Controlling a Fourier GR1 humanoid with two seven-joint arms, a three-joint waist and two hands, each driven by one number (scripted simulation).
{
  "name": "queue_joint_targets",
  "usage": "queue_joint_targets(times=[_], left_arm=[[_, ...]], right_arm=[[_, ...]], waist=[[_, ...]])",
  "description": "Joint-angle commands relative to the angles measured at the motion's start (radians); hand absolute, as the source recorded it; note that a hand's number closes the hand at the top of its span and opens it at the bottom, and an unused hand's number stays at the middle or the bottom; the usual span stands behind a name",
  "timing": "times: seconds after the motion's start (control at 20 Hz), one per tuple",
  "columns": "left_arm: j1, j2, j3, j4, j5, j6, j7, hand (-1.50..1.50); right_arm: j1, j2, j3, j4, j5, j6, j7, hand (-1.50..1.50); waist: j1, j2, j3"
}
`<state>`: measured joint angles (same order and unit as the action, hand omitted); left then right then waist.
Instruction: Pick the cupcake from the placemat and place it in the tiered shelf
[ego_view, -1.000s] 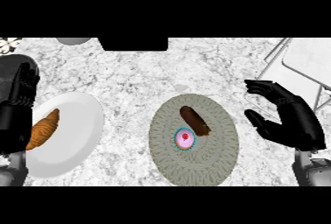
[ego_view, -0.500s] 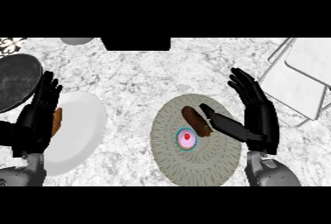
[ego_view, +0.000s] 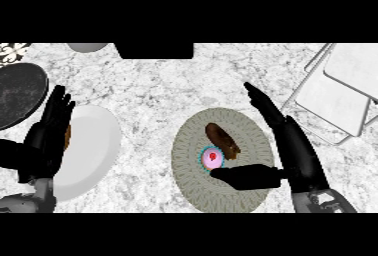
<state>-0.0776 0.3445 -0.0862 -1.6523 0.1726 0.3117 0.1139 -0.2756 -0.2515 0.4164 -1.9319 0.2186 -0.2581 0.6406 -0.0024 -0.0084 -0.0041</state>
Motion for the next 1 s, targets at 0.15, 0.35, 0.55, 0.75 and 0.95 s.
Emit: queue_joint_targets(times=[0.15,0.35,0.55,0.75,0.95], left_arm=[[-0.009,-0.017,-0.022,0.005,-0.013,0.003,0.009,0.0],[-0.045,-0.007,-0.004,0.012,0.001,-0.017,0.013,0.0],[-0.022,-0.032,-0.01,0.036,-0.022,0.002,-0.015,0.0],[0.011,-0.004,0.006,-0.019,-0.002,-0.021,0.014,0.0],[0.011,-0.031,-0.024,-0.036,-0.041,0.023,0.032,0.0]], right_arm=[[-0.211,-0.144,0.143,0.002,0.17,0.258,0.414,-1.5],[-0.379,-0.055,0.209,0.098,0.202,0.372,0.651,-1.5],[-0.43,0.059,0.254,0.171,0.231,0.398,0.76,-1.5],[-0.454,0.089,0.259,0.253,0.258,0.438,0.797,-1.5],[-0.464,0.092,0.306,0.337,0.293,0.505,0.818,-1.5]], waist=[[0.007,-0.002,-0.004],[0.026,0.002,-0.003],[0.014,0.005,0.0],[0.015,0.002,0.001],[0.007,-0.002,0.002]])
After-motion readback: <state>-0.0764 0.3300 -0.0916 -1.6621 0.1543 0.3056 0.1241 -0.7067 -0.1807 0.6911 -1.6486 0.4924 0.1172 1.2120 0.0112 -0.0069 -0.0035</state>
